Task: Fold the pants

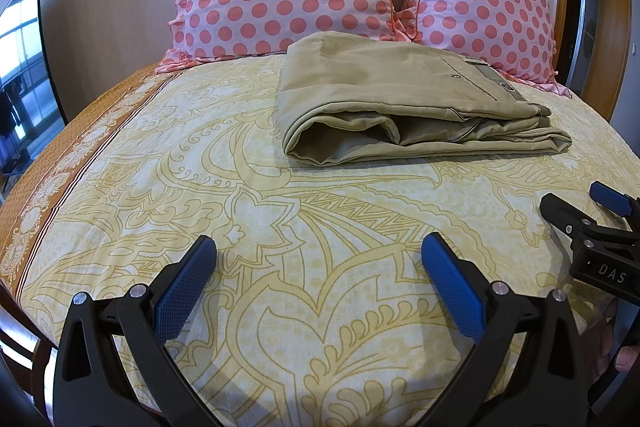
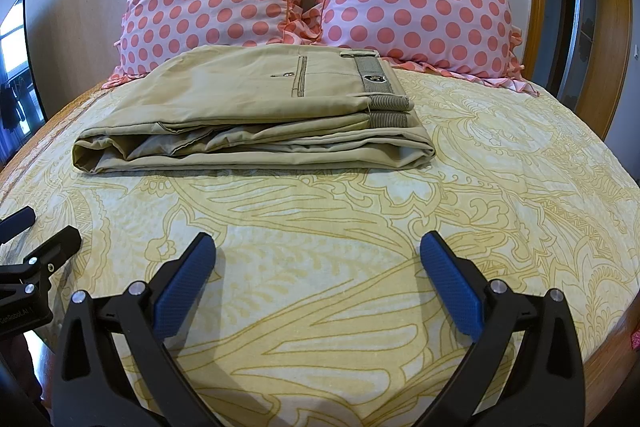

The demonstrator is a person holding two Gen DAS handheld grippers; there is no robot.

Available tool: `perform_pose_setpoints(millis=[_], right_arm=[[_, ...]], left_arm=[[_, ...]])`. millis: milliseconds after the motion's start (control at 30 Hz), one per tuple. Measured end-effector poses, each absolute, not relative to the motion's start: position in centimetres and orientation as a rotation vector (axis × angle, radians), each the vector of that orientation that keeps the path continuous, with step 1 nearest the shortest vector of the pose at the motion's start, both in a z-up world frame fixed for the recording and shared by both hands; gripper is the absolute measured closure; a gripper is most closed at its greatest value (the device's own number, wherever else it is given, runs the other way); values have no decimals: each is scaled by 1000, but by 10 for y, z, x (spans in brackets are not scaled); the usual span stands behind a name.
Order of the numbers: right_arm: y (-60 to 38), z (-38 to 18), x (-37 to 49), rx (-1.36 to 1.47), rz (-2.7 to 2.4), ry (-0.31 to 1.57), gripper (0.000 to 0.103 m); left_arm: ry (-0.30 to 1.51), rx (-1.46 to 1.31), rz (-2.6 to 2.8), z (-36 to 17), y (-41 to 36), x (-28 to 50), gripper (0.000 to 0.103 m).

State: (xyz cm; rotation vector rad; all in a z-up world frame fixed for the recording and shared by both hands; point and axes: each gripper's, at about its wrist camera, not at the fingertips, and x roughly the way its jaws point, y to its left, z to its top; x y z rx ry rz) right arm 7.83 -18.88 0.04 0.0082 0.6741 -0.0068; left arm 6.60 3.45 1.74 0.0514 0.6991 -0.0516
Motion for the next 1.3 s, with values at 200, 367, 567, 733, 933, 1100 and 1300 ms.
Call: perform_pose_setpoints(millis=[200,367,567,733,933,1100,1300], right_arm=[[-188,0,78,8,-7,674,2],[-189,1,78,8,-8,672,2],[-188,1,78,9,-9,671,2],[-188,1,78,9,-9,671,2],[-188,1,78,9,-10,672,2],[-188,0,79,10,-11,672,2],[-188,0,79,9,-12,672,2]], left_arm=[[702,52,-51,17,34,66,1],[710,51,-49,18,34,68,1],[707,52,-51,19,35,68,1],[707,51,-52,19,35,69,1],[708,51,-53,18,34,70,1],[707,51,-53,19,34,70,1],[708,51,-52,18,34,70,1]])
